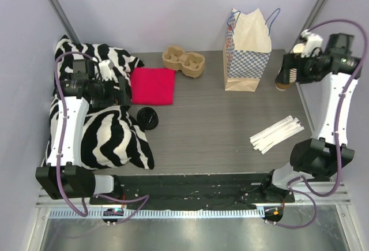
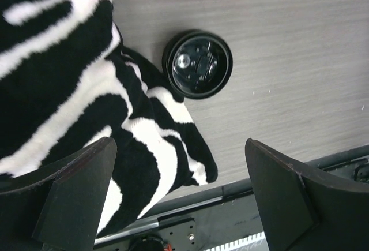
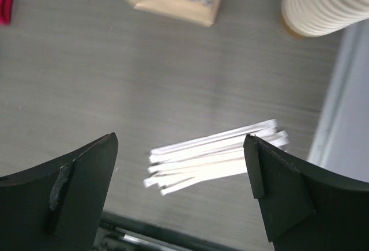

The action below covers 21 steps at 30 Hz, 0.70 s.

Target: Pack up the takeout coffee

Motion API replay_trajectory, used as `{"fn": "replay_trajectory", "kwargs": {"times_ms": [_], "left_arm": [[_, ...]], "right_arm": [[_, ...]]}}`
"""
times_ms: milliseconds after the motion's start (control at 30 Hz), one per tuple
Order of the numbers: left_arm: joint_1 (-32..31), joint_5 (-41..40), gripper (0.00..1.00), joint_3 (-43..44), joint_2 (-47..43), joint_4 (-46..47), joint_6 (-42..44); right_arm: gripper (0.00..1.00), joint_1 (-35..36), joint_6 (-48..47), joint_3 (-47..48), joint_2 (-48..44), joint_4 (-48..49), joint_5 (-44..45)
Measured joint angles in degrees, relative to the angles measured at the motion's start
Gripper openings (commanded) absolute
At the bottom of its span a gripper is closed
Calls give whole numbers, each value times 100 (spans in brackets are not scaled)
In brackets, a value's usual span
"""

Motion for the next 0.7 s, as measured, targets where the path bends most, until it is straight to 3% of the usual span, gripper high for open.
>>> {"fn": "replay_trajectory", "kwargs": {"times_ms": [167, 333, 500, 700], "left_arm": [[0, -107, 100, 409, 127, 50, -247], [0, -131, 100, 321, 37, 278, -354], [0, 83, 100, 254, -186, 404, -304], [0, 229, 100, 227, -234, 531, -304]], "right_arm": [[100, -839, -197, 2146, 1126, -452, -151], [100, -1123, -308, 3650, 2033, -813, -142], [99, -1132, -317, 3995, 2238, -684, -85], [85, -1056, -162, 3995, 2352, -118, -131]]}}
